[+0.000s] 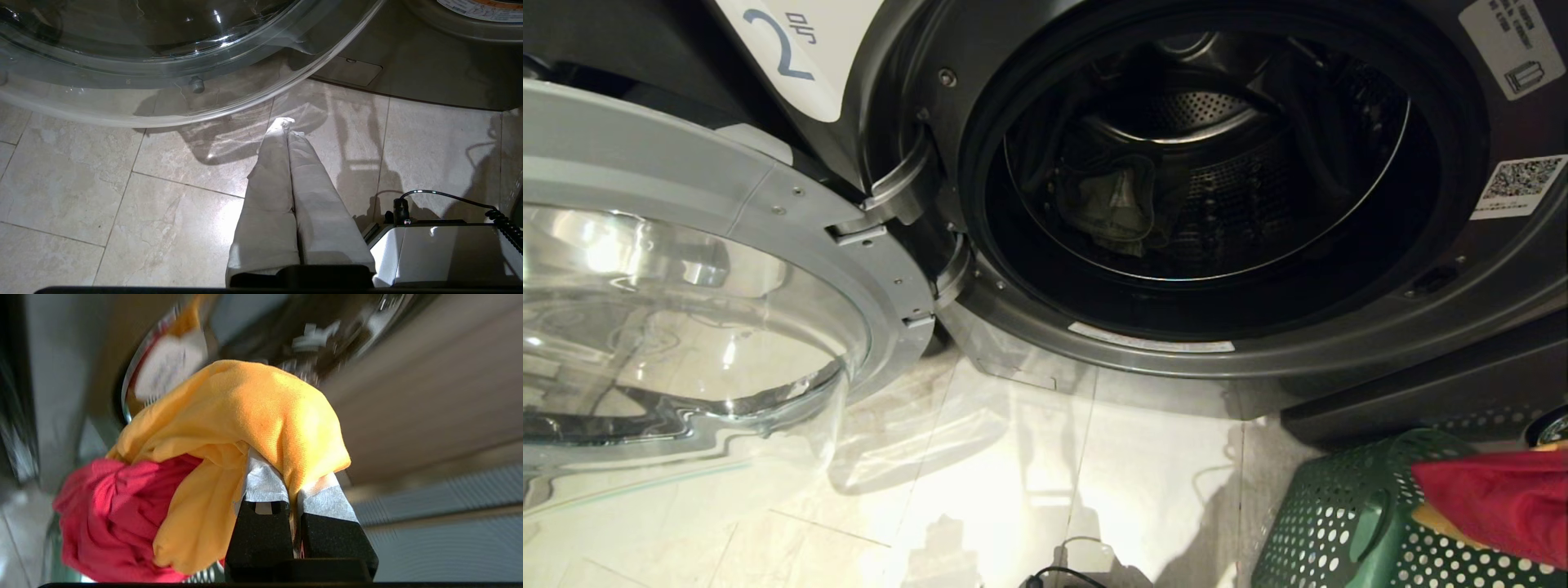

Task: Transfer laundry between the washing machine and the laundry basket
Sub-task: Pick a cloth and place it into the basket

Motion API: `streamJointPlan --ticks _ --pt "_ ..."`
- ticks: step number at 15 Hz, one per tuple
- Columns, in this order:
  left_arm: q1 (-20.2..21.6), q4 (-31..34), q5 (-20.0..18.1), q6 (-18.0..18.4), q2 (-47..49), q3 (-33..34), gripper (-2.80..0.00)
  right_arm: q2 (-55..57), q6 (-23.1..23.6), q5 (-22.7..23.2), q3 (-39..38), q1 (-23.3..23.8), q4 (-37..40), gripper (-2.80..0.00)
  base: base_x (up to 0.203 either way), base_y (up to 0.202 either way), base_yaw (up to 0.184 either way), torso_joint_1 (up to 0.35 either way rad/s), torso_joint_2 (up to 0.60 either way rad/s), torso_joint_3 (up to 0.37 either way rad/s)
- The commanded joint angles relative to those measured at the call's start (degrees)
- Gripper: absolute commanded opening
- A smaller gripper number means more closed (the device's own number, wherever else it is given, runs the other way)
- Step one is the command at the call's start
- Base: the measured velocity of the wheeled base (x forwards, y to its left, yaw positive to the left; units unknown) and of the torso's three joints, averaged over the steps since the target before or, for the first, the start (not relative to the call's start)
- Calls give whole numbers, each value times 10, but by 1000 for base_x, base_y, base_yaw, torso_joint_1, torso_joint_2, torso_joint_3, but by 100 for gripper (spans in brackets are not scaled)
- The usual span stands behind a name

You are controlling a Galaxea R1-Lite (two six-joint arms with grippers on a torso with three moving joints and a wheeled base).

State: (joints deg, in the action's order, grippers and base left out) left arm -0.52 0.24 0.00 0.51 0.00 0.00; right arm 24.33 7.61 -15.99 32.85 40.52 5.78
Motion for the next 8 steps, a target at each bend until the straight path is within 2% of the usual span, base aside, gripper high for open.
streamJointPlan --ticks 1,5,8 --pt "0 0 0 0 1 0 -280 39 1 12 -19 28 8 -280 0 0 0 0 0 0" --pt "0 0 0 0 1 0 -280 85 13 26 -88 43 14 -280 0 0 0 0 0 0" --pt "0 0 0 0 1 0 -280 115 11 74 -131 43 10 -280 0 0 0 0 0 0"
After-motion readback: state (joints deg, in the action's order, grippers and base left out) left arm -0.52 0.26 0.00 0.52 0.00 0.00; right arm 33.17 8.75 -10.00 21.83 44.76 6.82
